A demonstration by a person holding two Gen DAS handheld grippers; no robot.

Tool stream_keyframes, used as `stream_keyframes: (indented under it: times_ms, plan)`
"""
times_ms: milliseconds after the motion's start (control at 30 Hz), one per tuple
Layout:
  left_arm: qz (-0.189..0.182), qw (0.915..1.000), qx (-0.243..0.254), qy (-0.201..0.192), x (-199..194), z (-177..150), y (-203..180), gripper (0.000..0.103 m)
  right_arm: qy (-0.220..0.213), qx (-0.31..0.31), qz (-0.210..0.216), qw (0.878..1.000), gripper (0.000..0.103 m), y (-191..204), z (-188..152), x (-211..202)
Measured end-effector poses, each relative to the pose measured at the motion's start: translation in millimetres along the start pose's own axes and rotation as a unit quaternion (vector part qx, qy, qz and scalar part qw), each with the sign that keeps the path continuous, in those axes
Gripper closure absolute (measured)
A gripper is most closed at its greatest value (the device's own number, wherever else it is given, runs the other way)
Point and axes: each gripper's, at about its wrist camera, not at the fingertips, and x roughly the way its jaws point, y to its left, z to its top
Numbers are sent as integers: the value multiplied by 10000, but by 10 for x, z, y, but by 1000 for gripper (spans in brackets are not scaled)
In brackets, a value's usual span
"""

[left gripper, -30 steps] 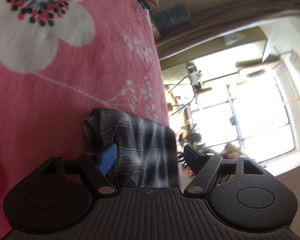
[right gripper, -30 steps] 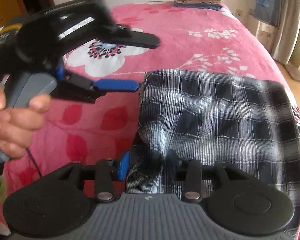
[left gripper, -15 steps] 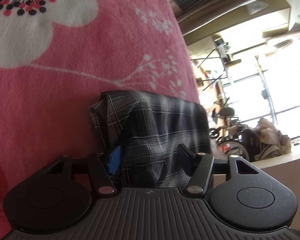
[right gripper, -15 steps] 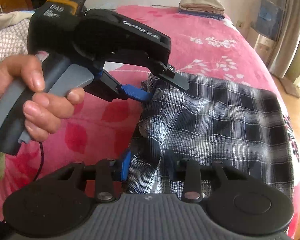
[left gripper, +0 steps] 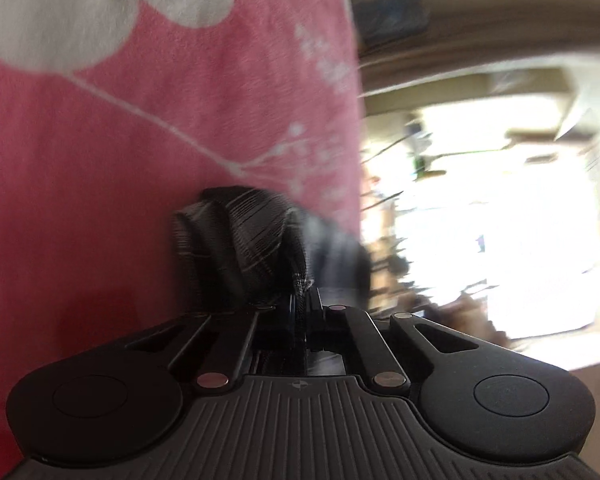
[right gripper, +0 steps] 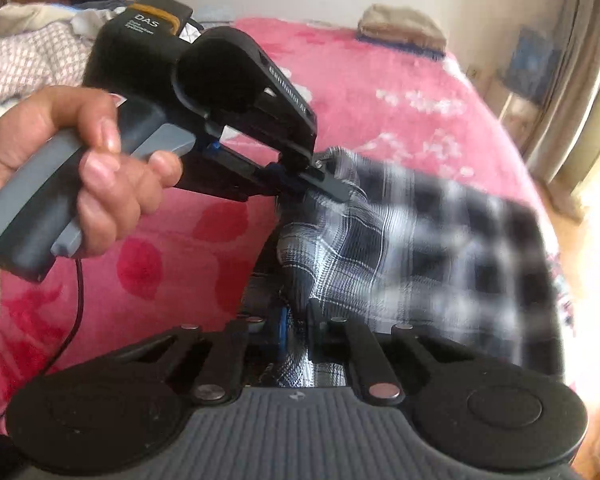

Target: Fold clothes

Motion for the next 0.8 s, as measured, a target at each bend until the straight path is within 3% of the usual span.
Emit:
stream_keyframes:
  times_ms: [200, 267, 367, 467, 600, 667, 800]
  plan:
    - [-747, 9931, -907, -49, 72, -21, 525, 101, -261, -1239, -793, 9888, 94, 364, -95, 25]
    - [-748, 9912, -1092, -93, 72, -25, 663, 101, -331, -1912, -1076, 9751, 94, 524, -158, 120]
    - [-701, 9931, -939, -102, 94, -30, 629, 101, -354, -2787, -1315, 9507, 93, 738, -290, 275]
    - [-682, 9935, -907, -74, 94, -21, 619, 101, -355, -3180, -1358, 9377, 89, 822, -362, 380]
    - [-654, 9942, -852, -69, 197, -31, 593, 101, -600, -3155, -803, 9436, 74, 728, -358, 129]
    - [-645, 9942, -850, -91, 205, -14, 592, 101, -809, -3114, -454, 9457, 74, 695, -344, -66]
    - [-627, 9942, -869, -69, 217, 12, 575, 101, -1010, -2890, -388, 9512, 76, 610, -277, -260]
